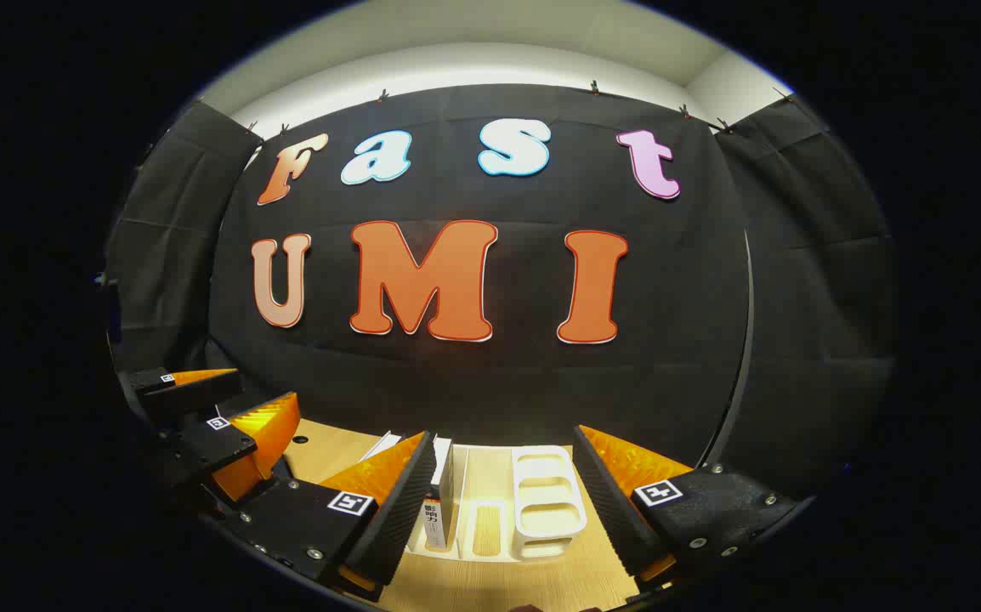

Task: Open the schoolbag, grab two books from the bookshelf and put them into the schoolbag.

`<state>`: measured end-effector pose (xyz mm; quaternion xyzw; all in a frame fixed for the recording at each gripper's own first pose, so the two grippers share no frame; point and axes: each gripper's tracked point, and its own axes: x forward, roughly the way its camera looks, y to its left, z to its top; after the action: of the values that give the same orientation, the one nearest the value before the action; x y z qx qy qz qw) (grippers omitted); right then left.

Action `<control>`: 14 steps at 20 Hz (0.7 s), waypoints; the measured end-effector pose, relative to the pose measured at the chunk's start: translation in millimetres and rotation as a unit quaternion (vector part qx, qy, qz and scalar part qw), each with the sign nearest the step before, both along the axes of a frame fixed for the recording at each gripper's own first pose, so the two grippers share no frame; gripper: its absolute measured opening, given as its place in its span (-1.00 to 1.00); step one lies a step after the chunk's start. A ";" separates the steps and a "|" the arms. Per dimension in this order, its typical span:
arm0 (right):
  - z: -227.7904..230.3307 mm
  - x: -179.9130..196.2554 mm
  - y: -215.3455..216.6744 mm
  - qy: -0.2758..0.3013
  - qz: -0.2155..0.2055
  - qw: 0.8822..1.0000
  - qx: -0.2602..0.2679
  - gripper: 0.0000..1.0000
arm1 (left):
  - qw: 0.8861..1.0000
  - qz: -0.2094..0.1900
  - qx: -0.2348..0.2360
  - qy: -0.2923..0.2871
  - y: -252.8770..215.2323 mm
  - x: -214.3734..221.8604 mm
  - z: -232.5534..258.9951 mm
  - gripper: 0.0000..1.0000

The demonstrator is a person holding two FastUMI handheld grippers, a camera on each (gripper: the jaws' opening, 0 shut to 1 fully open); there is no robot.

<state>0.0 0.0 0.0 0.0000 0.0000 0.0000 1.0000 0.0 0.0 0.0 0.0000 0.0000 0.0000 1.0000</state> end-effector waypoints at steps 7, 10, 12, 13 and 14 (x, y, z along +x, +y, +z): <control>4.9 1.3 1.2 -0.011 0.006 1.000 -0.005 0.91 | 1.000 0.003 0.003 -0.009 2.7 -0.7 8.5 0.88; 5.3 3.0 0.2 -0.010 0.007 1.000 -0.005 0.91 | 1.000 0.006 0.005 -0.007 5.0 0.3 7.3 0.89; 5.5 3.7 0.3 -0.011 0.008 1.000 -0.005 0.91 | 1.000 0.008 0.006 -0.008 7.4 0.5 8.3 0.89; 5.4 4.2 1.0 -0.012 0.009 1.000 -0.005 0.91 | 1.000 0.009 0.007 -0.009 7.5 0.7 8.8 0.89; 6.4 3.4 2.0 -0.014 0.011 1.000 -0.004 0.91 | 1.000 0.009 0.008 -0.010 7.9 0.1 8.8 0.89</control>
<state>3.4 2.0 6.4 -0.0044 -0.0141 0.0114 0.9998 0.1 7.9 8.8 0.0078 -0.0098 0.0094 0.9999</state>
